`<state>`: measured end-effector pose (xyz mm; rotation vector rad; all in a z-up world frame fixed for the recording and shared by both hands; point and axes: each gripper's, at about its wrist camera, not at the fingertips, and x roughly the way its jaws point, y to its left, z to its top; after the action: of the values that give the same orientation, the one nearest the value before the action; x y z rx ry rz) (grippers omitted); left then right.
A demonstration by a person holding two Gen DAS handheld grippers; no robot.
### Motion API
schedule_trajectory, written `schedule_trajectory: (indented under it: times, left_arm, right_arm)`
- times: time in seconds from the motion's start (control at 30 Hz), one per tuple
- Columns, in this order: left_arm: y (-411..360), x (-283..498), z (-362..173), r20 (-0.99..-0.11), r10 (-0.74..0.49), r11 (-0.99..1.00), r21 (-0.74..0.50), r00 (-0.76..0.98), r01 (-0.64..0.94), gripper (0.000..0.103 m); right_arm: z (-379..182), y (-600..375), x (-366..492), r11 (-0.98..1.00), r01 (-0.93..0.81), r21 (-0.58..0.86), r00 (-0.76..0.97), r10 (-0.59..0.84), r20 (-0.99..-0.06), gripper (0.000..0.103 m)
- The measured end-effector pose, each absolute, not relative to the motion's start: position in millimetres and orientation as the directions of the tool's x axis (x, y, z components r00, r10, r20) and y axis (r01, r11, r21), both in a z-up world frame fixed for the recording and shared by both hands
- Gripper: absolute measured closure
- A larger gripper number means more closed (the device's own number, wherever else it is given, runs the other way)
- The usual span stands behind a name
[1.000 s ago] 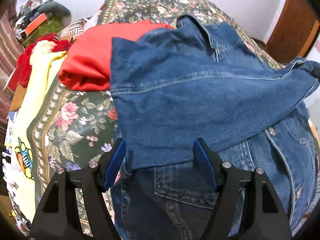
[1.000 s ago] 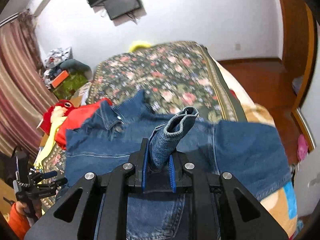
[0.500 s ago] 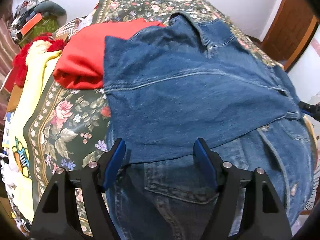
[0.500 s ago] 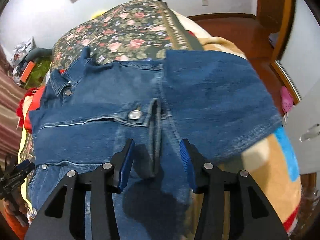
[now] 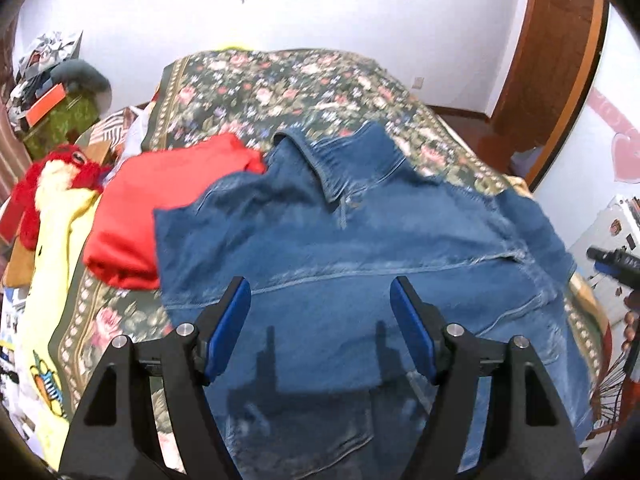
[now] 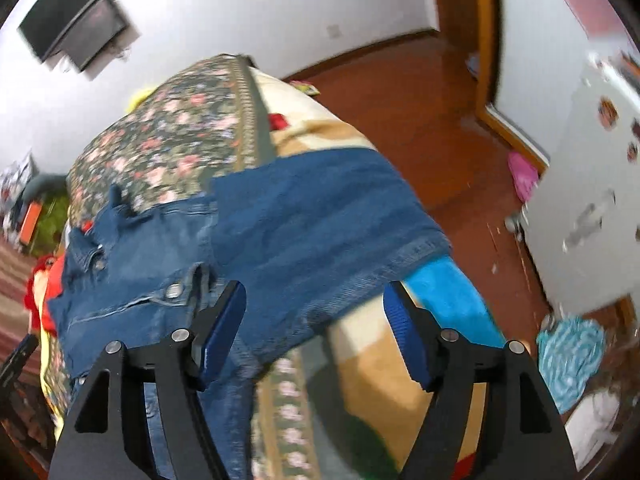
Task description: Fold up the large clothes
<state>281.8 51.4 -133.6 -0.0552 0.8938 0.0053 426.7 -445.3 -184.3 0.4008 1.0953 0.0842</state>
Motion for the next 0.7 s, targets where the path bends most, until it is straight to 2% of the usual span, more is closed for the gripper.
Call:
schedule_trajectory:
  times: [0.17, 0.37, 0.43, 0.7]
  left_arm:
    - [37.7, 287.0, -143.7, -0.790, -0.027, 1.000, -0.029, 0.612, 0.005, 0.031]
    - [38.4, 285.4, -159.7, -0.816, -0.012, 1.000, -0.013, 0.578, 0.003, 0.031]
    - [41.3, 284.3, -162.4, -0.819, -0.004, 1.000, -0.009, 0.573, -0.006, 0.031]
    - [62.0, 276.2, -169.6, -0.826, 0.042, 0.998, 0.010, 0.562, -0.060, 0.031]
  right_arm:
    - [-222.0, -465.6, 437.3, 0.866, 0.227, 0.446, 0.389, 0.339, -0.857, 0.035]
    - [-236.0, -474.6, 455.3, 0.804, 0.284, 0.521, 0.397, 0.397, -0.828, 0.035]
    - [-241.9, -478.2, 463.9, 0.783, 0.321, 0.532, 0.392, 0.401, -0.828, 0.032]
    - [-248.5, -467.9, 492.2, 0.811, 0.386, 0.440, 0.403, 0.281, -0.871, 0.031]
